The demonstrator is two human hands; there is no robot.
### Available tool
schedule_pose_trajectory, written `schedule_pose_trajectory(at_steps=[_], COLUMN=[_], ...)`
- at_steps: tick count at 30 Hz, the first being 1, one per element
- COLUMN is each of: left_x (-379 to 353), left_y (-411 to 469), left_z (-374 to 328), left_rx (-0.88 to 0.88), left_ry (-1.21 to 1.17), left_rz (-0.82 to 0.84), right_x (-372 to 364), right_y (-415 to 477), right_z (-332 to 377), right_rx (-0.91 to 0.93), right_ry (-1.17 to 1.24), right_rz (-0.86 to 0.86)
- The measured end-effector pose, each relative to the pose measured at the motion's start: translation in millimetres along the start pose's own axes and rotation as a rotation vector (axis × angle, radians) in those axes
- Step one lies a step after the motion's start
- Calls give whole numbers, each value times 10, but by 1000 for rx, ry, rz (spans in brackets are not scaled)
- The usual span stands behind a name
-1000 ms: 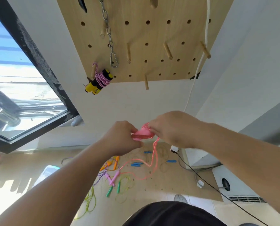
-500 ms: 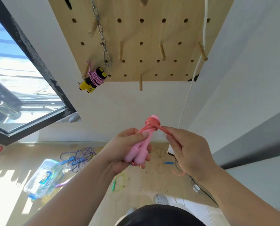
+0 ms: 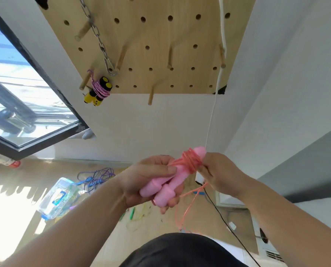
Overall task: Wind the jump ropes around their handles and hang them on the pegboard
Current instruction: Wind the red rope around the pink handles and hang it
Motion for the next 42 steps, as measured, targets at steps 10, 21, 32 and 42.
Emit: schedule_pose_trajectory(at_steps=[10,21,32,42], left_x=[-39,93,-351,-540], left_y=[488,441,401,388], left_z=[15,-66,-143,-61], left_rx=[263,-107,-187,-99], left_ry=[1479,561,73,-187], left_rz=[-451,-962,-714,-83], right_x=[315,158,164,302], right_y=[467,-129,-329,-178], right_z=[26,-100,-210,-196], right_rx=[-87,-72,-243,246], right_ry=[-237,-71,315,29], right_rz=[362,-151,-276,-394])
Point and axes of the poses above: each hand's wrist, its own y-axis towards the middle knuckle, its own x-axis out of the back of the hand, z = x × y, the point moved 2 cm from there along y, towards the middle knuckle, and after that the axes turned 6 degrees about -x, right-handed, at the moved point
